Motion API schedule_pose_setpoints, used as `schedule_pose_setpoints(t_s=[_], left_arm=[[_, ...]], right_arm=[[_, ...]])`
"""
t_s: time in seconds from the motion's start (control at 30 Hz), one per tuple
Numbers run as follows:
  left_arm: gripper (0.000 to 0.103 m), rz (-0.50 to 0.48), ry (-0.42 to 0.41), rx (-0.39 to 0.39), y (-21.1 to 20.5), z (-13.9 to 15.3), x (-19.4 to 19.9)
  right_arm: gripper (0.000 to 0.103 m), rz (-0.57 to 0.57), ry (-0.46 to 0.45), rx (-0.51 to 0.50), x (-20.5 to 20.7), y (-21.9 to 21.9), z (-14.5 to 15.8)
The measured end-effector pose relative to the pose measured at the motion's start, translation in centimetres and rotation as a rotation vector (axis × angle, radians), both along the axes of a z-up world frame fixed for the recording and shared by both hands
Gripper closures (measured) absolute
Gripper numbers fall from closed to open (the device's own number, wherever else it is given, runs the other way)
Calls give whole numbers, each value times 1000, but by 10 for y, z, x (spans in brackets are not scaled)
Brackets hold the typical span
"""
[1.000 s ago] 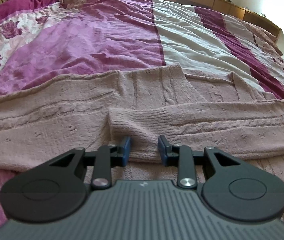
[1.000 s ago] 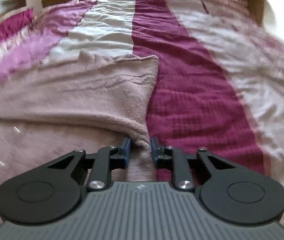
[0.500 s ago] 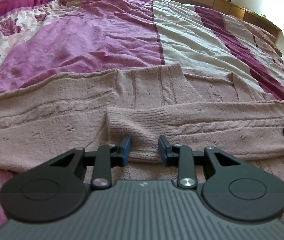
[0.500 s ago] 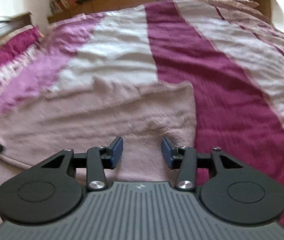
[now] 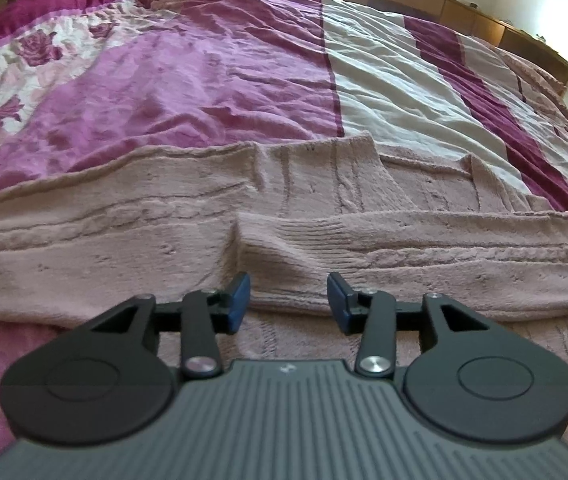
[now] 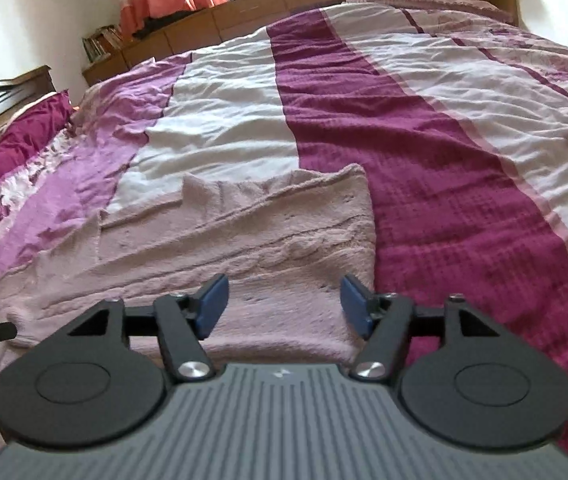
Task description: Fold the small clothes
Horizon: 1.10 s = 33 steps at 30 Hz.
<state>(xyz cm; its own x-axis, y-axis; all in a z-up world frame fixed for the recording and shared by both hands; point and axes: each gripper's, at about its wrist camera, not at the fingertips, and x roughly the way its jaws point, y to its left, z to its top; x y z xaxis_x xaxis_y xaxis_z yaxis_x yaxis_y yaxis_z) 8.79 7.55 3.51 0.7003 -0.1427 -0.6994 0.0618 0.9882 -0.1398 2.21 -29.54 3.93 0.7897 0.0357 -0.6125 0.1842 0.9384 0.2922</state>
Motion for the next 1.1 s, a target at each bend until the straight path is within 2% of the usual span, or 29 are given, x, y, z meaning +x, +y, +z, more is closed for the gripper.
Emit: schedule_pose_setpoints(t_s=[0.17, 0.57, 0.8, 1.1], left_arm=[[50, 24, 0, 32, 7, 13, -12], [50, 95, 23, 50, 30, 33, -51], [50, 154, 30, 37, 52, 38, -73], [50, 232, 51, 26, 82, 30, -91]], right_arm=[[27, 20, -21, 33, -16, 12, 14], [19, 117, -43, 84, -52, 54, 39], [15, 164, -24, 84, -70, 73, 37], [12, 167, 13, 84, -84, 79, 24]])
